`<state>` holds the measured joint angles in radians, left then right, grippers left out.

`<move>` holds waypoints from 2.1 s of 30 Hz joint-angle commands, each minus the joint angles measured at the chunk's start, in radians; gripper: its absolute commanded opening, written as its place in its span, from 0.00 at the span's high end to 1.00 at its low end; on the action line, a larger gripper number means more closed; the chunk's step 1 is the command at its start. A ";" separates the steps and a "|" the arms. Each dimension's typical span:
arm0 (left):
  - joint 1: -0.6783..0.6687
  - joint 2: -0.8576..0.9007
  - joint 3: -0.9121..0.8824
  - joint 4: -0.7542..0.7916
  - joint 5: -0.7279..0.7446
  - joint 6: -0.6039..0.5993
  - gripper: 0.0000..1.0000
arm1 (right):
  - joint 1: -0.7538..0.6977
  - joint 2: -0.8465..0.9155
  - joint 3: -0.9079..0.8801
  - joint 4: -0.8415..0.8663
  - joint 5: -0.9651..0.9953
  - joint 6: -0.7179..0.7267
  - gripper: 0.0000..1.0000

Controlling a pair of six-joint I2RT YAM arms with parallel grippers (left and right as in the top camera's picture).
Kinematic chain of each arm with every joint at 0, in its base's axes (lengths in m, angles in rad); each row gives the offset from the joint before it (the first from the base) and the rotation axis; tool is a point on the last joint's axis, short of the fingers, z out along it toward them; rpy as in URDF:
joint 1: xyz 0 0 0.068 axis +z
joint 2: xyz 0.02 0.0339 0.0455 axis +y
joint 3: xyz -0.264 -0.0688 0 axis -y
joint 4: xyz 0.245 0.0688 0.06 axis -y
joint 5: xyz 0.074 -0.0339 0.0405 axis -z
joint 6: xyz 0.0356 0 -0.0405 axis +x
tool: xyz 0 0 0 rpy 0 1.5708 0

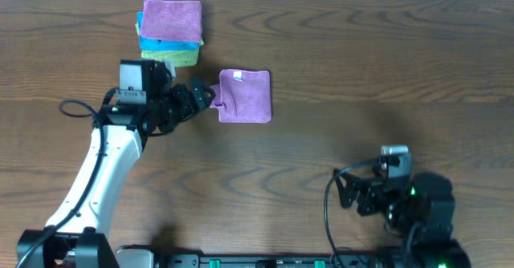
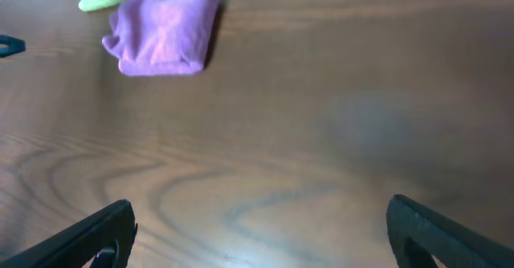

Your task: Fold the cloth

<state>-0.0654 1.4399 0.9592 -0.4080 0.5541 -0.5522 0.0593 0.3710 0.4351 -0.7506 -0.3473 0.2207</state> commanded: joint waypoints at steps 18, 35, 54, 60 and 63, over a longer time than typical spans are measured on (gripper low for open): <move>0.005 0.013 -0.299 0.389 0.056 -0.303 0.05 | -0.010 -0.137 -0.039 -0.055 0.007 0.056 0.01; -0.084 0.191 -0.323 0.644 0.023 -0.401 0.05 | -0.010 -0.137 -0.039 -0.055 0.007 0.056 0.01; -0.107 0.306 -0.323 0.806 0.007 -0.452 0.05 | -0.010 -0.137 -0.039 -0.055 0.007 0.056 0.01; -0.122 0.306 -0.323 0.811 -0.038 -0.467 0.05 | -0.010 -0.137 -0.039 -0.055 0.007 0.056 0.01; -0.134 0.306 -0.323 0.814 -0.068 -0.467 0.05 | -0.010 -0.137 -0.039 -0.055 0.007 0.056 0.01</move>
<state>-0.1856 1.7233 0.6403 0.4137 0.5442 -1.0138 0.0593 0.2409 0.4015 -0.8036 -0.3431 0.2607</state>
